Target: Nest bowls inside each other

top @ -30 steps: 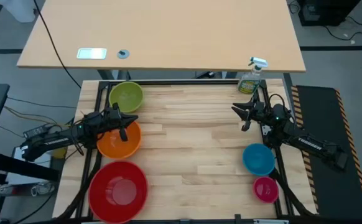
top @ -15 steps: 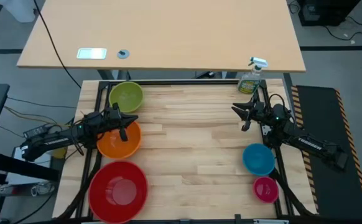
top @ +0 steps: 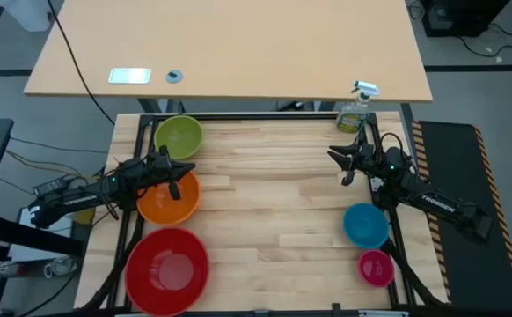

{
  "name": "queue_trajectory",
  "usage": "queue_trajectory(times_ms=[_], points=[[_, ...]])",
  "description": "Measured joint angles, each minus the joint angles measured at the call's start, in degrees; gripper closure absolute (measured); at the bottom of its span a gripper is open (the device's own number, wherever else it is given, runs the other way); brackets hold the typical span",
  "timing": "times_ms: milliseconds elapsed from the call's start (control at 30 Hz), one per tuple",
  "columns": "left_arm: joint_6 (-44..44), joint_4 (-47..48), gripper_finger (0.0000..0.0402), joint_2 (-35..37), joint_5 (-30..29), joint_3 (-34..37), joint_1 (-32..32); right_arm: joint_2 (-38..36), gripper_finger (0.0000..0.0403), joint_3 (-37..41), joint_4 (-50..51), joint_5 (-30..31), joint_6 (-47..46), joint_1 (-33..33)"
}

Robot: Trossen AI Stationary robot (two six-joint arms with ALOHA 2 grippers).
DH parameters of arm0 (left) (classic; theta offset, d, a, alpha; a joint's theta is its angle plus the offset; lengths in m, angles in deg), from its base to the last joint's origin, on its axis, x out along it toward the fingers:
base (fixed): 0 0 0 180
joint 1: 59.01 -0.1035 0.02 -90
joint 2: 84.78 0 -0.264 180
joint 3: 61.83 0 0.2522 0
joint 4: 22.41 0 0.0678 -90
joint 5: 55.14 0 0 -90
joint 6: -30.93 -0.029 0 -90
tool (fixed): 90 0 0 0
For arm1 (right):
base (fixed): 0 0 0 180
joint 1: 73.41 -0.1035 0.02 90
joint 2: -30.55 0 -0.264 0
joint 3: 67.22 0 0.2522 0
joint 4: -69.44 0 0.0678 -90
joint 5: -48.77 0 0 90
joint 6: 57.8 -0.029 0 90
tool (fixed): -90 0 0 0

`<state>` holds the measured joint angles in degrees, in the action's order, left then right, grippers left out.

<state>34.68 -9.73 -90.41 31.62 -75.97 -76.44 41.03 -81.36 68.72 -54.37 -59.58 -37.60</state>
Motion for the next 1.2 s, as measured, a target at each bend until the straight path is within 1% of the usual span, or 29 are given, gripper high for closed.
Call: queue_trajectory(times_ms=[167, 333, 400, 467, 533, 600, 667, 767, 867, 933, 967, 1067, 1100, 1133, 1200], points=[[-0.07, -0.19, 0.0397, 0.0, -0.02, 0.0, 0.0, 0.0, 0.0307, 0.0, 0.02, 0.01, 0.01, 0.0], [-0.52, -4.32, 0.0397, -0.01, -0.04, 0.0, 0.0, 0.0, 0.0307, 0.02, 0.0, 0.0, 0.0, 0.0], [0.13, -9.06, 0.0397, 0.01, -0.04, -0.01, -0.01, 0.0, 0.0307, 0.02, 0.0, 0.01, 0.0, 0.0], [2.99, -15.36, 0.0397, -0.01, -0.04, -0.02, 0.0, 0.0, 0.0307, 0.01, 0.01, 0.0, 0.0, 0.01], [7.35, -22.72, 0.0397, 0.02, -0.04, 0.0, -0.01, 0.0, 0.0307, 0.0, 0.0, 0.0, 0.01, 0.0], [14.05, -29.6, 0.0397, 0.02, -0.04, 0.0, -0.02, 0.0, 0.0307, 0.0, 0.01, 0.01, 0.0, 0.0], [18.9, -35.06, 0.0397, 0.03, -0.04, 0.0, -0.02, 0.0, 0.0307, 0.01, 0.0, 0.01, 0.02, 0.0], [20.28, -40.2, 0.0397, 0.02, -0.02, 0.0, -0.01, 0.0, 0.0307, 0.0, -0.18, 0.12, 0.13, 0.0], [21.96, -45.32, 0.0397, 0.02, -0.02, 0.0, 0.0, 0.0, 0.0307, 0.0, -3.76, 2.97, 1.05, 0.04], [22.05, -48.44, 0.0397, 0.02, -0.02, 0.0, -0.02, 0.2, 0.0307, 0.0, -9.48, 4.39, -3.36, 0.04], [22.29, -49.72, 0.0397, 0.02, -0.02, 0.0, 0.0, 0.42, 0.0307, 0.0, -12.73, 5.66, -7.69, 0.04], [24.18, -53.05, 0.0397, 0.02, -0.04, 0.0, -0.01, 1.74, 0.0307, 0.0, -19.9, 12.43, -22.96, 0.04], [24.8, -53.58, 0.0397, 0.02, -0.02, 0.0, 0.0, 2.49, 0.0307, -0.02, -21.87, 12.98, -25.78, -0.07], [25.4, -54.15, 0.0397, 0.02, -0.02, 0.0, 0.0, 3.27, 0.0307, -0.43, -23.03, 12.4, -27.15, -0.45], [26.74, -55.19, 0.0397, 0.02, -0.03, -0.02, -0.02, 5.61, 0.0307, -2.9, -23.66, 7.82, -27.22, -1.51]])
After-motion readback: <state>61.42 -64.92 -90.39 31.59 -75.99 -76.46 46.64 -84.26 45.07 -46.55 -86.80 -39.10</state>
